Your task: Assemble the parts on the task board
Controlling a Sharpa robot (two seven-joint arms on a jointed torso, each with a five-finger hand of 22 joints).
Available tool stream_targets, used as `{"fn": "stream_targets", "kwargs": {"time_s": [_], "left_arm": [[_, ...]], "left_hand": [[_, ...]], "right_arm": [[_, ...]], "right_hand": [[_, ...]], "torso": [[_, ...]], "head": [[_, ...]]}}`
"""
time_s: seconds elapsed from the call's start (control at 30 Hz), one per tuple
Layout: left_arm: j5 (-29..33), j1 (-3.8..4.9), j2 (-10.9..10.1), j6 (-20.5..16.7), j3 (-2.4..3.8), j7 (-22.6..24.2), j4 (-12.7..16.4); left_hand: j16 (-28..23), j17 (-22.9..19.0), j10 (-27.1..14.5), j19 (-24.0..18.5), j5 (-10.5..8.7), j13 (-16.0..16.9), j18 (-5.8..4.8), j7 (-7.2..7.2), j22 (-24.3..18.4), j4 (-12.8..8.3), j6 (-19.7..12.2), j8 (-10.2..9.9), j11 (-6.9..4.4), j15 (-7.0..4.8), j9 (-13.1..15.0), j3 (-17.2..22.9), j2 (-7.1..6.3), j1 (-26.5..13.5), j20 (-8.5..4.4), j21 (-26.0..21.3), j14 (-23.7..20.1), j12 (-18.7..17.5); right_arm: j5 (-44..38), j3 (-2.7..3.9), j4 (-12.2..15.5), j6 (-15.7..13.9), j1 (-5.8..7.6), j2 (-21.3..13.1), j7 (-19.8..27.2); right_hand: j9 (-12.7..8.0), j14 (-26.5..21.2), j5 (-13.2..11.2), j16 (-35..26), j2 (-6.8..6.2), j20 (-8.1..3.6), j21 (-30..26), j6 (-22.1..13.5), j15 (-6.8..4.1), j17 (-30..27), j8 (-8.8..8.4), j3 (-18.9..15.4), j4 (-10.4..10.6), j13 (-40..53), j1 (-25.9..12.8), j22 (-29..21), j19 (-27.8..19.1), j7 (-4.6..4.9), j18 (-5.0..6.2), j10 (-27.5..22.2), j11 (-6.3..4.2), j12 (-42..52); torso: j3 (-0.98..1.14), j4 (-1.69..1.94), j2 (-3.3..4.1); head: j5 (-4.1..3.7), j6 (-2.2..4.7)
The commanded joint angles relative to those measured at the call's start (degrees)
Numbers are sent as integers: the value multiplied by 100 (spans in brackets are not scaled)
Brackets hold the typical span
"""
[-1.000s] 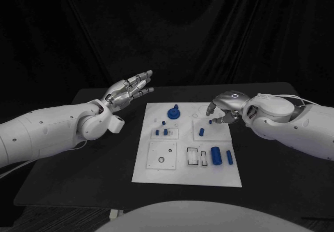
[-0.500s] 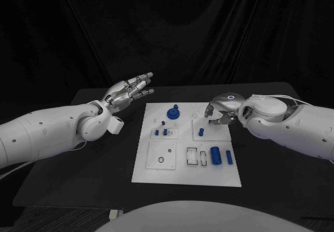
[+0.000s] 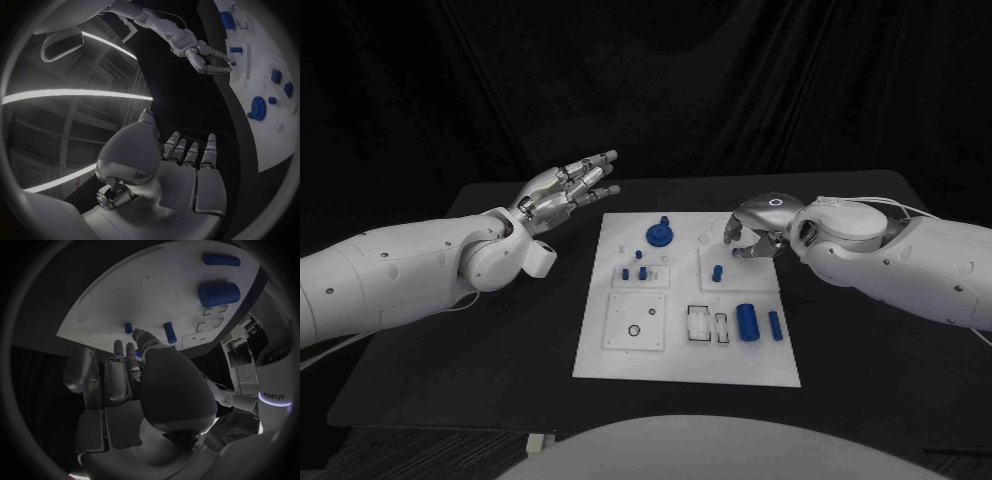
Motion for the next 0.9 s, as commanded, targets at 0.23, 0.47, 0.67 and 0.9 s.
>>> {"fn": "stream_targets", "kwargs": {"time_s": [0.23, 0.47, 0.67, 0.9], "left_arm": [[51, -12, 3, 113, 6, 760, 0], [51, -16, 5, 127, 6, 749, -7], [50, -19, 7, 133, 6, 748, -15], [50, -21, -3, 141, 6, 727, -16]], "left_hand": [[-11, 1, -36, 8, 46, -10, 102, 33, 17, -22, 38, 31, 31, 49, 7, -15, 42, 46, 62, 19, 12, -9], [-7, 6, -44, 41, 80, -11, 103, 45, 46, -30, 56, 32, 35, 84, 8, -6, 54, 92, 99, 32, 23, -9], [-4, 8, -54, 78, 128, -13, 105, 50, 88, -43, 97, 38, 26, 107, 13, 9, 64, 151, 129, 48, 31, -11], [-1, 12, -53, 130, 194, -11, 108, 73, 136, -54, 160, 47, 39, 131, 20, 26, 78, 221, 162, 71, 41, -4]], "right_arm": [[-46, 4, -162, 174, -95, 64, -53], [-46, 4, -235, 171, -139, 108, -17], [-46, 4, -279, 130, -161, 140, 10], [-46, 4, -339, 74, -172, 172, 61]], "right_hand": [[50, 15, 66, 25, 26, -19, -29, 127, 4, -19, 57, 48, -28, 7, -39, 841, -9, 21, 101, 25, -4, 41], [102, 12, 79, 26, 44, -24, -41, 198, -5, -21, 94, 81, -52, 22, -42, 839, -12, 72, 103, 75, -23, 95], [194, 24, 83, 45, 82, -53, -11, 338, -44, -4, 163, 162, -110, 42, -16, 848, 6, 200, 99, 188, -84, 190], [281, 41, 87, 58, 131, -70, 21, 470, -53, 3, 225, 273, -177, 48, 35, 857, 29, 217, 91, 376, -99, 273]], "torso": [[8, -1, 7], [7, 0, 4], [7, -2, 2], [9, -1, 6]], "head": [[-4, -1], [2, -1], [13, -1], [8, -1]]}}
